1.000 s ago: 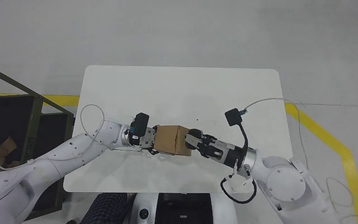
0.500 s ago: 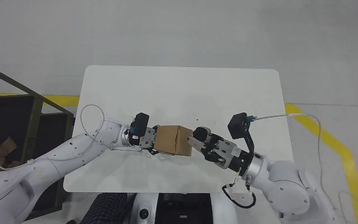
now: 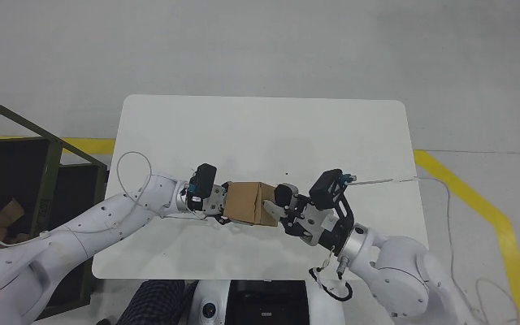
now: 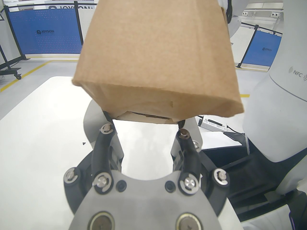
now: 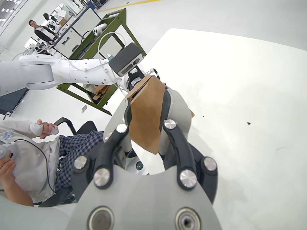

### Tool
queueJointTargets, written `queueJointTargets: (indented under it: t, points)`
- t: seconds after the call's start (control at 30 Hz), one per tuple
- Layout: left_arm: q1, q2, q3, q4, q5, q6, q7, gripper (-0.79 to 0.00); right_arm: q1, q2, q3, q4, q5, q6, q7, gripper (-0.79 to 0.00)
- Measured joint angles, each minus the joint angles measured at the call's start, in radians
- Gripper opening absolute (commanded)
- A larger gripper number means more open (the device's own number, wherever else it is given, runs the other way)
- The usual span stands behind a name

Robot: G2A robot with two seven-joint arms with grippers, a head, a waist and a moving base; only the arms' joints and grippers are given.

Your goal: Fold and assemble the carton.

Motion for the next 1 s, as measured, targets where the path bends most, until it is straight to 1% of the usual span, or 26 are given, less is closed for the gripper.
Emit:
queueJointTargets:
  t: [0.17, 0.57, 0.87, 1.0]
  points:
    - [0.000, 0.000, 0.000, 0.000, 0.000, 0.000, 0.000, -0.785, -0.003, -0.005, -0.025, 0.000, -0.046, 0.004, -0.033, -0.557]
    - [0.000, 0.000, 0.000, 0.000, 0.000, 0.000, 0.000, -0.785, -0.013, -0.013, -0.090, 0.000, -0.115, -0.022, -0.047, -0.570]
    - [0.000, 0.000, 0.000, 0.000, 0.000, 0.000, 0.000, -0.785, -0.008, -0.022, -0.127, 0.000, -0.196, 0.029, -0.053, -0.576]
    - [0.000, 0.000, 0.000, 0.000, 0.000, 0.000, 0.000, -0.785, -0.004, -0.027, -0.144, 0.000, -0.221, 0.046, -0.063, -0.560]
